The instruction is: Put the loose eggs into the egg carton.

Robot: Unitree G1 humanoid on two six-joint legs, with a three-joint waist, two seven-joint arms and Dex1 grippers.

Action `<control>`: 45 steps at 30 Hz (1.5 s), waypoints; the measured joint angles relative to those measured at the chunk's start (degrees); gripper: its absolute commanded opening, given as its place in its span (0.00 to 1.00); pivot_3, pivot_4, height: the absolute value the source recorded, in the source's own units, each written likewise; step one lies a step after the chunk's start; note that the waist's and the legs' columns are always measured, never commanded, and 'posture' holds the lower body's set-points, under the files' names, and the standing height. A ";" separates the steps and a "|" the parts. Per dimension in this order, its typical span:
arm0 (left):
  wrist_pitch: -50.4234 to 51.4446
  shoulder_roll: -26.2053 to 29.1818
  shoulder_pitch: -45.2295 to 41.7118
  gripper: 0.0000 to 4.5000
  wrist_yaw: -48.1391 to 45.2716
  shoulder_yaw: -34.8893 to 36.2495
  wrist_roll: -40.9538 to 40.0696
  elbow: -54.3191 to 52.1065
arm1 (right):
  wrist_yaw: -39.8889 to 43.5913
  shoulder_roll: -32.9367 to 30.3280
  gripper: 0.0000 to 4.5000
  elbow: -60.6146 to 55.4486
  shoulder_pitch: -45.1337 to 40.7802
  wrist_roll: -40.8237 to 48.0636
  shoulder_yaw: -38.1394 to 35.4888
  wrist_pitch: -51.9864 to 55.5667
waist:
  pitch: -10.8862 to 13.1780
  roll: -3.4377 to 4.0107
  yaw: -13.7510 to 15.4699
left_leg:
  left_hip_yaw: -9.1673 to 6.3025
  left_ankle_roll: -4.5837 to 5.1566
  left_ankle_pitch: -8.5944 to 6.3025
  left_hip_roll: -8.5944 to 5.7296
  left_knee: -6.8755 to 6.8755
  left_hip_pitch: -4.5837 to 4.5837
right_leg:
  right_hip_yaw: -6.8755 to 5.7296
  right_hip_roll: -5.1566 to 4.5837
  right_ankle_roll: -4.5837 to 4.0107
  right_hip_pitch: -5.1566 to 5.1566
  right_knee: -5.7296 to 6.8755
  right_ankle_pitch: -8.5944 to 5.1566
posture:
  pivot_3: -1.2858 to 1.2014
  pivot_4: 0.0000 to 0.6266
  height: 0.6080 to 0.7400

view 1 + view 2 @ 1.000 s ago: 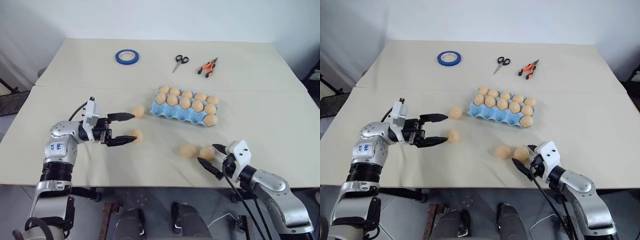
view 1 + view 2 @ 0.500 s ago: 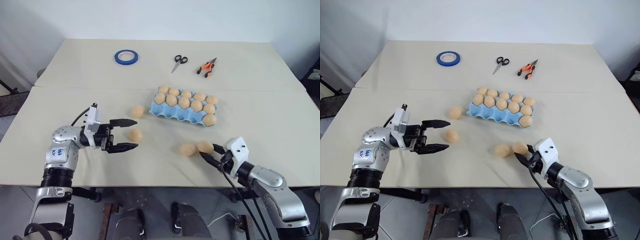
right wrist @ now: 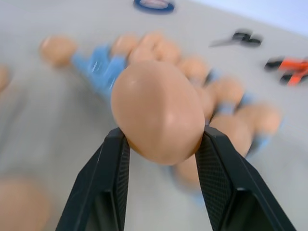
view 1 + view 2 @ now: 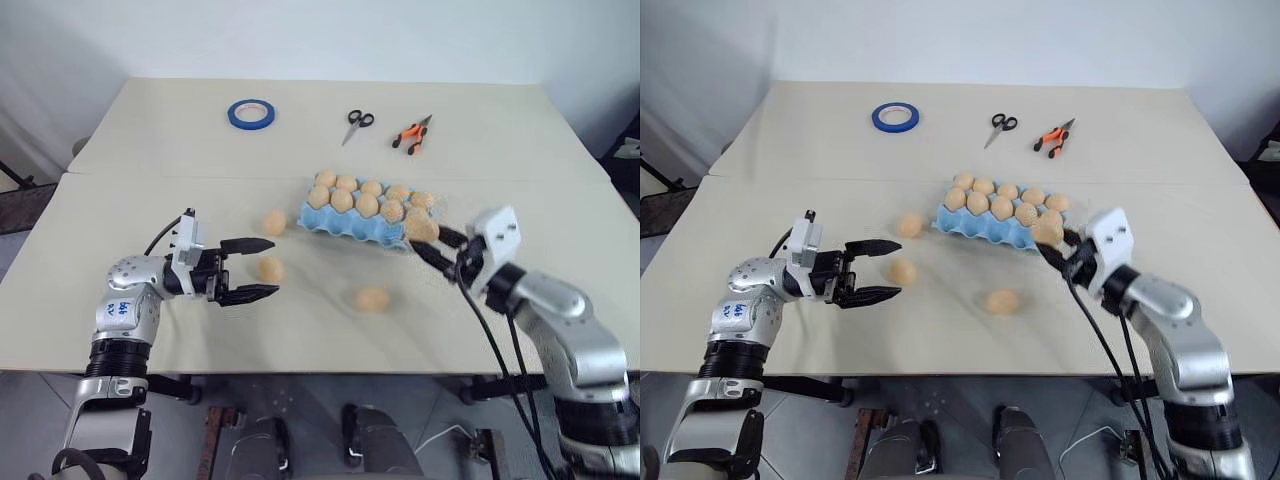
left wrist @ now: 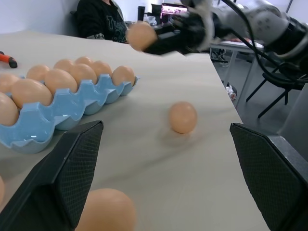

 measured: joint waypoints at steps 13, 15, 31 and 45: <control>-0.17 -0.48 3.18 1.00 4.27 0.89 -0.13 -3.69 | 1.87 2.56 0.57 21.14 -10.96 -8.94 9.12 -5.37 | 0.01 0.01 -0.04 | 0.06 -0.02 -0.02 -0.02 -0.03 -0.07 | 0.00 0.04 0.01 -0.07 -0.01 0.00 | 0.52 0.24 1.00; -0.13 -0.45 3.71 1.00 4.73 1.37 -0.19 -4.33 | 2.30 2.56 0.72 21.22 -11.24 -9.32 9.16 -5.40 | 0.01 0.01 -0.04 | 0.06 -0.02 -0.01 0.00 -0.02 -0.07 | 0.00 -0.01 0.01 -0.07 0.00 0.00 | 0.52 0.24 1.00; 0.17 -0.22 3.38 1.00 5.71 1.79 -0.58 -4.72 | 4.54 0.13 1.00 11.28 -9.71 -6.87 5.33 -1.28 | 0.01 0.02 -0.02 | 0.04 -0.07 -0.01 0.00 -0.11 -0.05 | -0.01 -0.08 0.01 -0.09 -0.03 0.00 | 0.52 0.24 1.00; 0.07 -0.31 0.92 1.00 5.18 1.73 -0.61 -1.99 | 15.08 -7.01 1.00 -17.38 26.31 10.90 -13.11 4.69 | 0.01 0.01 0.15 | 0.00 -0.01 -0.07 -0.03 -0.15 -0.06 | -0.07 0.16 0.05 0.03 -0.26 0.02 | 0.52 0.24 1.00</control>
